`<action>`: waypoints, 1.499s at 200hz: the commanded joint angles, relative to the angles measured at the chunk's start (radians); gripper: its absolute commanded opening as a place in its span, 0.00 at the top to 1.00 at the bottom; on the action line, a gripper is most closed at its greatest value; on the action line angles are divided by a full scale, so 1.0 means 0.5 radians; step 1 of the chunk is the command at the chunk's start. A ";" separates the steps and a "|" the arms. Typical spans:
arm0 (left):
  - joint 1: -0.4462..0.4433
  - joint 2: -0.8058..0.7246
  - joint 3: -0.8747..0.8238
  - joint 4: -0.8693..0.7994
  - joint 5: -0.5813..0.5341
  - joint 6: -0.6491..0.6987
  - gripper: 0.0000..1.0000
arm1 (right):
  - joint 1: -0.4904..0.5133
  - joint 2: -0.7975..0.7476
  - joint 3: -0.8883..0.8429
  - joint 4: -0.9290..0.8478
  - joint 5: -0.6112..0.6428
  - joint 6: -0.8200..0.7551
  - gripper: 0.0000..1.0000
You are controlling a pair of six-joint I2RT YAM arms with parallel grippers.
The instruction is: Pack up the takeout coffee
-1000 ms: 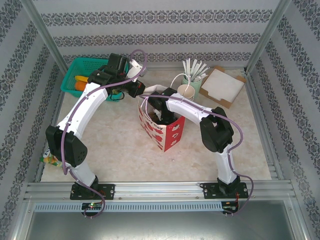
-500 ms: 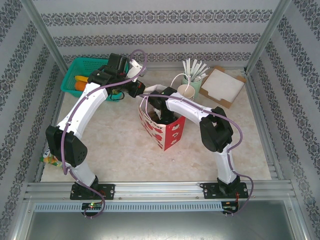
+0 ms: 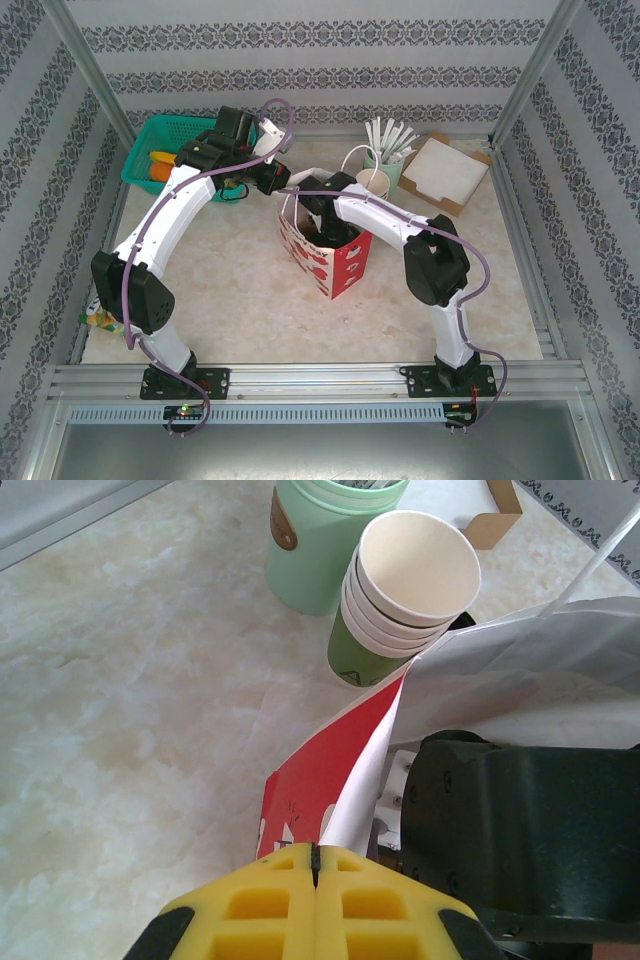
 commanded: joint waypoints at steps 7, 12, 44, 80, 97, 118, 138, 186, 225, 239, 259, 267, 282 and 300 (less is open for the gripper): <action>0.001 -0.059 0.029 -0.030 0.020 0.052 1.00 | -0.021 -0.103 0.065 -0.046 0.080 0.052 0.07; 0.001 -0.057 0.029 -0.030 0.014 0.055 1.00 | -0.018 -0.105 0.071 -0.057 0.083 0.053 0.07; 0.002 -0.065 0.015 -0.028 -0.011 0.066 1.00 | -0.019 -0.145 0.087 -0.086 0.088 0.056 0.02; 0.001 -0.080 0.014 -0.030 -0.020 0.063 1.00 | -0.018 -0.191 0.089 -0.095 0.081 0.059 0.02; 0.002 -0.083 0.014 -0.031 -0.019 0.061 1.00 | -0.019 -0.215 0.093 -0.107 0.095 0.056 0.02; 0.002 -0.086 0.017 -0.030 -0.014 0.058 1.00 | -0.020 -0.254 0.110 -0.120 0.109 0.060 0.02; 0.003 -0.088 0.020 -0.033 -0.012 0.053 1.00 | -0.018 -0.292 0.137 -0.141 0.131 0.066 0.02; 0.001 -0.098 0.017 -0.046 -0.009 0.045 1.00 | -0.017 -0.417 0.218 -0.174 0.139 0.084 0.02; -0.001 -0.102 0.008 -0.034 -0.011 0.046 1.00 | -0.018 -0.495 0.334 -0.221 0.187 0.078 0.02; -0.002 -0.099 0.008 -0.035 -0.011 0.044 1.00 | -0.018 -0.538 0.349 -0.205 0.209 0.083 0.02; -0.002 -0.102 0.005 -0.032 -0.012 0.046 1.00 | -0.015 -0.595 0.354 -0.185 0.236 0.087 0.02; 0.000 -0.100 0.005 -0.030 -0.017 0.043 1.00 | -0.009 -0.616 0.346 -0.174 0.254 0.088 0.02; -0.002 -0.099 0.002 -0.025 -0.011 0.040 1.00 | -0.008 -0.645 0.325 -0.162 0.294 0.092 0.02; -0.002 -0.093 0.002 -0.023 -0.009 0.040 1.00 | -0.008 -0.658 0.306 -0.158 0.309 0.090 0.02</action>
